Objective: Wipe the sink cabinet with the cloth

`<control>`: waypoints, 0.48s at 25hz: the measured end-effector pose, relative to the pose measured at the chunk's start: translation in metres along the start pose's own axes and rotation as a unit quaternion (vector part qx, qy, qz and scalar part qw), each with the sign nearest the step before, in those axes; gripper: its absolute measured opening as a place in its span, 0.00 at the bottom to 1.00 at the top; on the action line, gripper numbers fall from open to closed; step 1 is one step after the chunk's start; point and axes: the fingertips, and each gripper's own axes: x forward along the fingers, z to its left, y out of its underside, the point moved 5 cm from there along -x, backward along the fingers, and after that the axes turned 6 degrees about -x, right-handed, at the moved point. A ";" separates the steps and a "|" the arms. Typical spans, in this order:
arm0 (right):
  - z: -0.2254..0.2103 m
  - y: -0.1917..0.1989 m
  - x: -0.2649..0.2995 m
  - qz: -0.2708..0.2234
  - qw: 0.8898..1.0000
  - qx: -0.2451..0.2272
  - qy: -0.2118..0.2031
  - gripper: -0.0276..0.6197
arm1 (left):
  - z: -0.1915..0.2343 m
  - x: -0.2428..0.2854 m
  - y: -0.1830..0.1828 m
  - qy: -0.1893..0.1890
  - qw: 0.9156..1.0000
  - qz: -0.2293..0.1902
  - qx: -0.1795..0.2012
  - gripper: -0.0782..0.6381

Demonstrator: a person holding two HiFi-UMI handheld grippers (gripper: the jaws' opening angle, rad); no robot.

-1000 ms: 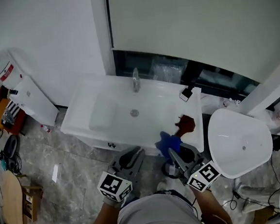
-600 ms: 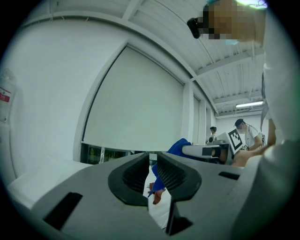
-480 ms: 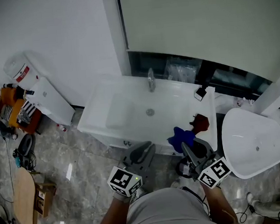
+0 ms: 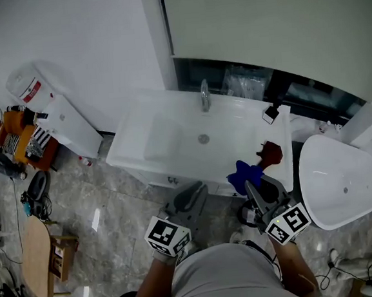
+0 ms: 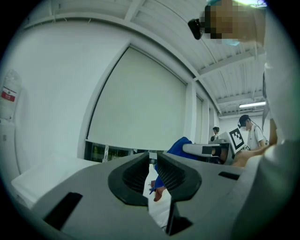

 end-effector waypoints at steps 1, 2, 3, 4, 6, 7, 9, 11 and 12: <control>0.000 0.001 -0.001 0.001 1.000 0.002 0.002 0.14 | 0.001 -0.001 0.001 -0.002 1.000 0.001 0.000 0.19; 0.000 0.002 -0.002 0.003 1.000 0.003 0.004 0.14 | 0.001 -0.003 0.001 -0.004 1.000 0.002 -0.002 0.19; 0.001 0.003 -0.002 0.004 1.000 0.005 0.006 0.14 | 0.002 -0.004 0.002 -0.006 1.000 0.002 -0.004 0.19; 0.001 0.003 -0.002 0.005 1.000 0.006 0.008 0.14 | 0.003 -0.006 0.002 -0.007 1.000 0.003 -0.006 0.19; 0.001 0.005 -0.004 0.007 1.000 0.008 0.012 0.14 | 0.003 -0.007 0.004 -0.007 1.000 0.006 -0.008 0.19; 0.000 0.006 -0.005 0.008 1.000 0.009 0.013 0.14 | 0.002 -0.007 0.004 -0.005 1.000 0.007 -0.007 0.19; -0.002 0.008 -0.007 0.010 1.000 0.012 0.016 0.14 | -0.001 -0.007 0.006 -0.003 1.000 0.007 -0.004 0.19; -0.001 0.009 -0.008 0.011 1.000 0.014 0.018 0.14 | -0.001 -0.008 0.006 -0.002 1.000 0.006 -0.004 0.19; -0.001 0.010 -0.008 0.012 1.000 0.014 0.018 0.14 | 0.000 -0.009 0.006 -0.003 1.000 0.006 -0.005 0.19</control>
